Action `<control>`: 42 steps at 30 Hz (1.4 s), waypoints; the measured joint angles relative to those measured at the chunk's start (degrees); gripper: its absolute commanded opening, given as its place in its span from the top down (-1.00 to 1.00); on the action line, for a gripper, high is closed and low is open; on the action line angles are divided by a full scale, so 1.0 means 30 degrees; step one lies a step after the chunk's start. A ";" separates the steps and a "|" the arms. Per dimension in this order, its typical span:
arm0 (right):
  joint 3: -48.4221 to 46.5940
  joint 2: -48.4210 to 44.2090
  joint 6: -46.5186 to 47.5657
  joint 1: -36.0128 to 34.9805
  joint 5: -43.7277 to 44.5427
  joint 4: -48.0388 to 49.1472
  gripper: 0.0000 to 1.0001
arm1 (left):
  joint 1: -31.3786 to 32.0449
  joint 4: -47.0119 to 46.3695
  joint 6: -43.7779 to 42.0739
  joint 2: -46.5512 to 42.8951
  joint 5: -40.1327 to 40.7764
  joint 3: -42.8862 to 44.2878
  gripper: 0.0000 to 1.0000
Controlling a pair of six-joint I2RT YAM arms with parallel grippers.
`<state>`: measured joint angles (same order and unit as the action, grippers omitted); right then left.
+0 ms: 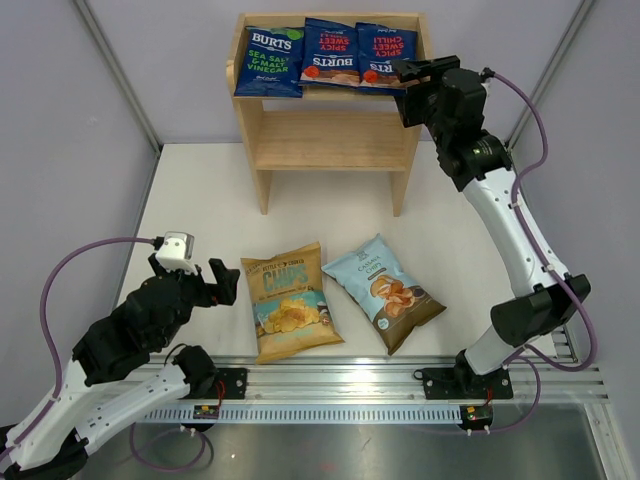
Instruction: Place and organize the chips bags onto the shelf
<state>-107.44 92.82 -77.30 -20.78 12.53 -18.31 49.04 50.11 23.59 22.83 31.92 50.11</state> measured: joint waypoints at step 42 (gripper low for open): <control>0.4328 -0.3497 0.5158 0.0080 -0.4830 -0.0219 -0.99 | 0.0000 0.0313 0.2120 0.2710 -0.0058 0.0015 -0.98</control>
<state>-94.45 82.32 -61.82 -20.53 -1.96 -18.96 49.04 51.05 29.95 30.96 31.75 50.15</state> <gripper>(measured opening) 0.993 0.988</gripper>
